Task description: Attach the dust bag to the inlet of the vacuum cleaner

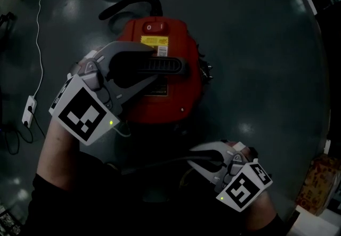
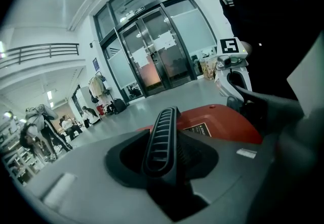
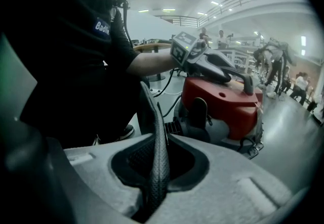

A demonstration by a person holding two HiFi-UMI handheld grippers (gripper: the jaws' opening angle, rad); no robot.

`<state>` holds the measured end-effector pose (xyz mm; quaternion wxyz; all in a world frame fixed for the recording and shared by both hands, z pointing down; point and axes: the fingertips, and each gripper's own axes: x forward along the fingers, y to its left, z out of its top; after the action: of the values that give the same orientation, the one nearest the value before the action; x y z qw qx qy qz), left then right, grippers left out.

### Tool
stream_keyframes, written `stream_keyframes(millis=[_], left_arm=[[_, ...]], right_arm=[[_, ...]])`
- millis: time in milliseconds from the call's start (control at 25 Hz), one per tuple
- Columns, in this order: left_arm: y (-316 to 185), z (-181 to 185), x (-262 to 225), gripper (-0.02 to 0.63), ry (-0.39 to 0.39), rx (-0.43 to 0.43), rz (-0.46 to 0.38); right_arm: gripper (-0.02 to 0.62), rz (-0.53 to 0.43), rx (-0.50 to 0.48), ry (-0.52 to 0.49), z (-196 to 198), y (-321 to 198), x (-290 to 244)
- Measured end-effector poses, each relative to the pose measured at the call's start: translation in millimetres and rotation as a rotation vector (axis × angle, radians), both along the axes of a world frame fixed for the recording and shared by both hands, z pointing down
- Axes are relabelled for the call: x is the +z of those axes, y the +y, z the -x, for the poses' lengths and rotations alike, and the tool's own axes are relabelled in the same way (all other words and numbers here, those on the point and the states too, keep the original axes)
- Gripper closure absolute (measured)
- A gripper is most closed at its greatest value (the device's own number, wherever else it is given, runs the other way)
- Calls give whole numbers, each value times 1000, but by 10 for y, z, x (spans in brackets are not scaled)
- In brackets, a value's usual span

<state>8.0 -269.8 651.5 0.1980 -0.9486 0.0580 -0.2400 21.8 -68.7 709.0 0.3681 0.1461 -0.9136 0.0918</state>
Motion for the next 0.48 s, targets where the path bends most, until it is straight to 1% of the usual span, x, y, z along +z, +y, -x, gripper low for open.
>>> stream_keyframes(millis=[120,200,280,360,440,480], left_arm=[[3,-1,-4,476,-2,4,-6],[0,-2,-5,479,-2,3,-10],[-2,0,-3,479,-3,-1,-10],[-1,-1,-9,479,0,-5,-10],[-2,-2,-13,479,1,-7,-9],[-2,-1,-12,479,1,-8,-8]], right_arm=[[557,-5,18,16,12,-15,1],[557,7,73,11,-26,-24,20],[554,44,143,-13,-99,-17,58],[554,71,184,-41,-139,-8,77],[554,64,187,-38,-136,-18,69],[552,46,174,-26,-120,-28,55]])
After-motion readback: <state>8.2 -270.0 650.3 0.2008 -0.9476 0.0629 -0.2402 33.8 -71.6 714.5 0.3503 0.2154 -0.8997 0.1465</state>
